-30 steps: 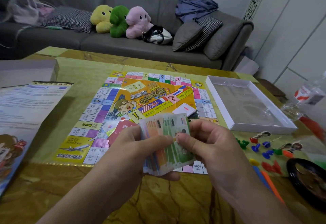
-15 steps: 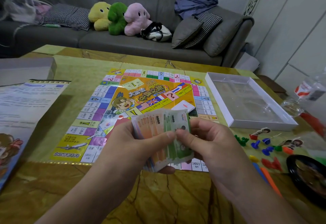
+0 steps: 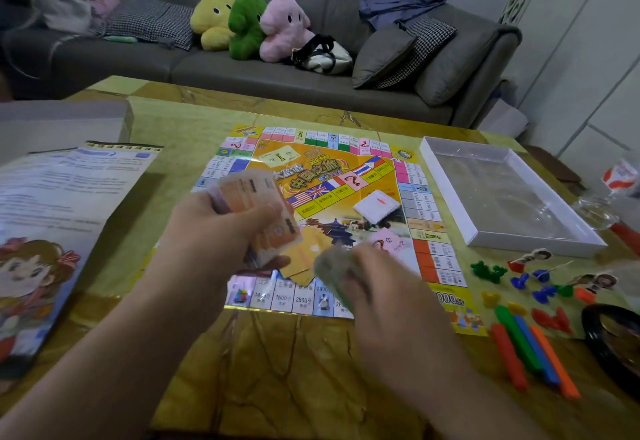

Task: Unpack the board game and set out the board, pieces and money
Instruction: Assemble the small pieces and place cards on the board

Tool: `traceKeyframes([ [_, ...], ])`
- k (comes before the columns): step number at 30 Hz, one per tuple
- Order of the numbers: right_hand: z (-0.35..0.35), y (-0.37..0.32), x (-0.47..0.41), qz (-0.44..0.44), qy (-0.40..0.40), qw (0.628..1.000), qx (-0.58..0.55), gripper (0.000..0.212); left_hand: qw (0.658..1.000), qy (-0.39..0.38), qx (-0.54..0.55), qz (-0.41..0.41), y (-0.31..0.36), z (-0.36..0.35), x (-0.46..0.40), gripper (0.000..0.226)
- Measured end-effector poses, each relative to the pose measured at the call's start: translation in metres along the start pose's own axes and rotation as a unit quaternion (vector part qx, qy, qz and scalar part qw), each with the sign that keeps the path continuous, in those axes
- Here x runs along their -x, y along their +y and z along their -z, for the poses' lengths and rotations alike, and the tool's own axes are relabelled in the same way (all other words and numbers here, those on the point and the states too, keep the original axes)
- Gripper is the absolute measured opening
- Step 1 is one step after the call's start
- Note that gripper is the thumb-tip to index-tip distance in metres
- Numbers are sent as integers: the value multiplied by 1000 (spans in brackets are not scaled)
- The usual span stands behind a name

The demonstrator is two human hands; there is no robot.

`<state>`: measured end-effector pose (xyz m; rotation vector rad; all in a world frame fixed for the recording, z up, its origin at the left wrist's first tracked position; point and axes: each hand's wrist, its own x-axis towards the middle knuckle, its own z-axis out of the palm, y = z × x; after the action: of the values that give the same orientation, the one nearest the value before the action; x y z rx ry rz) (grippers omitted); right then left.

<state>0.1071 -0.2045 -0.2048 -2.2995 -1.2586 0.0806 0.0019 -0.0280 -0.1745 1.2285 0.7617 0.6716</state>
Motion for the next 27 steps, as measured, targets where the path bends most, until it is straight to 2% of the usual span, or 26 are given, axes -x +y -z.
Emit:
traceKeyframes([
  [2, -33, -2, 8, 35, -105, 984, 143, 40, 1000, 16, 15, 6, 4, 6, -5, 9],
  [3, -42, -2, 10, 29, -122, 980, 157, 46, 1000, 18, 21, 9, 5, 7, -6, 10],
  [5, -46, -5, 7, 6, -82, 990, 116, 34, 1000, 15, 25, 9, 7, 12, -8, 11],
  [7, -42, -12, 2, -49, -33, 998, 13, 15, 999, 16, 29, 5, 9, 17, -11, 11],
  [10, -45, -33, -8, -115, -33, 985, -126, 21, 999, 24, 41, 0, 12, 26, -16, 12],
  [13, -64, -49, -6, -99, -54, 991, -67, 20, 999, 20, 39, 4, 14, 29, -18, 15],
  [16, -81, -54, 1, -69, -36, 995, 57, 26, 999, 13, 35, 5, 14, 33, -17, 12],
  [19, -89, -55, 6, -79, 3, 990, 119, 31, 1000, 10, 8, -10, 13, 37, -17, 10],
  [22, -96, -53, 10, -98, 38, 988, 117, 28, 1000, 13, -7, -2, 11, 41, -21, 12],
  [25, -101, -53, 13, -105, 40, 989, 98, 27, 999, 21, 24, 38, 11, 44, -24, 22],
  [27, -103, -55, 11, -91, 42, 991, 89, 28, 999, 20, 22, 33, 12, 43, -25, 21],
])
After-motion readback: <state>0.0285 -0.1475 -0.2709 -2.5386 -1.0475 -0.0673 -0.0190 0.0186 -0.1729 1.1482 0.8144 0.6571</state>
